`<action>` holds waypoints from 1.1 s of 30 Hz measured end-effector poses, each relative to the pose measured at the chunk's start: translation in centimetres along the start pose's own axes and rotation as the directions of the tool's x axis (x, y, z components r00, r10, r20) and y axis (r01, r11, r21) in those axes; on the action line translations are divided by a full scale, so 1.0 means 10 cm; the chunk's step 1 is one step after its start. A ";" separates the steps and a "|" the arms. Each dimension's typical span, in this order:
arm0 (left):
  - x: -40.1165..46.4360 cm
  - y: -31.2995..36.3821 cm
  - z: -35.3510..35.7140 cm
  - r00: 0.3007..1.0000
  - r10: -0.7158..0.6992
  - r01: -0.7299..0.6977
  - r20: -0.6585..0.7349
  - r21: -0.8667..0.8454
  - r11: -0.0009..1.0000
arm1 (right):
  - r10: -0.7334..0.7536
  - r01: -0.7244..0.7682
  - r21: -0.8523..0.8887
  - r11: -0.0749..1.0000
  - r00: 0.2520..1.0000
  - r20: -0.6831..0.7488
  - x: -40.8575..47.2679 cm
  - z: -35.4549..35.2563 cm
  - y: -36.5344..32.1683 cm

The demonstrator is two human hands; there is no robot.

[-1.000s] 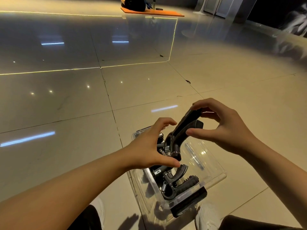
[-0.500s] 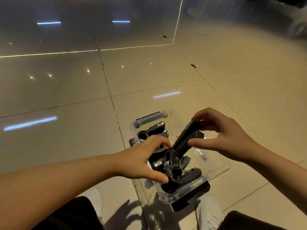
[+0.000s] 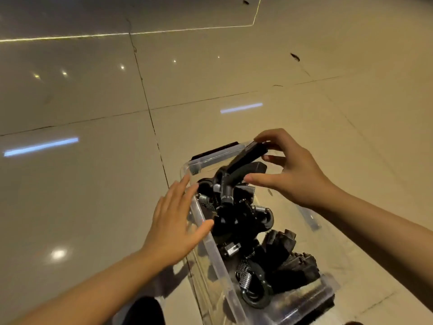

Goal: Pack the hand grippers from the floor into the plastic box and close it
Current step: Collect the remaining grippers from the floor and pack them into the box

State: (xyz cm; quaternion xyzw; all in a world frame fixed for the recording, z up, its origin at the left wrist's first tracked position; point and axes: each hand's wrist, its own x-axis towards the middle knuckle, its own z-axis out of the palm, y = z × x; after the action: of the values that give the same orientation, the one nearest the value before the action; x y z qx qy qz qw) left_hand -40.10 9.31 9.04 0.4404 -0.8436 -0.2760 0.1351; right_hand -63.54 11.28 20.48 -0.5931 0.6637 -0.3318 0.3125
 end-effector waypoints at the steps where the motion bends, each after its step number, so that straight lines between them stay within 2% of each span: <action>1: -0.07 0.00 0.15 0.999 -0.032 0.030 -0.021 -0.085 0.996 | 0.019 -0.021 0.063 0.998 0.999 0.032 0.08 0.10 0.14; 3: -0.10 0.01 0.35 0.994 -0.064 0.041 -0.089 -0.238 0.970 | 0.051 -0.066 0.158 0.985 0.994 0.094 0.19 0.25 0.45; 5: -0.01 -0.03 0.43 0.990 -0.044 0.009 -0.136 -0.253 0.967 | 0.093 -0.117 0.125 0.985 0.979 0.181 0.22 0.28 0.73; 7: 0.01 -0.08 0.45 0.990 0.002 -0.026 -0.143 -0.163 0.986 | 0.132 -0.084 -0.185 0.979 0.956 0.263 0.20 0.26 0.93; 8: 0.00 -0.10 0.45 0.990 0.014 -0.034 -0.142 -0.136 0.990 | 0.147 -0.046 -0.340 0.939 0.949 0.277 0.18 0.24 1.00; 10: -0.02 -0.09 0.43 0.988 0.021 -0.037 -0.152 -0.103 0.994 | 0.121 0.022 -0.462 0.887 0.953 0.278 0.17 0.25 1.02; 14: 0.02 -0.08 0.40 0.980 0.143 -0.141 -0.139 0.019 0.990 | 0.001 0.153 -0.490 0.858 0.955 0.298 0.29 0.33 1.04; 17: 0.04 -0.06 0.40 0.973 0.181 -0.186 -0.141 -0.023 0.982 | -0.064 0.220 -0.533 0.817 0.953 0.295 0.30 0.35 1.11; 26: 0.00 -0.10 0.40 0.973 0.193 -0.193 -0.126 0.010 0.981 | -0.112 0.199 -0.486 0.851 0.973 0.202 0.20 0.53 1.20; 33: 0.08 -0.16 0.35 0.968 0.224 -0.222 -0.114 0.028 0.975 | -0.136 0.214 -0.548 0.809 0.974 0.180 0.24 0.52 1.20</action>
State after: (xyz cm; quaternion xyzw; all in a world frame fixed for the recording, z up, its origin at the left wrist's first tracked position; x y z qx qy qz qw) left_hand -41.15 9.16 5.23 0.3592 -0.8805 -0.2265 0.2106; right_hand -66.52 9.46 7.64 -0.7381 0.6522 -0.1086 0.1346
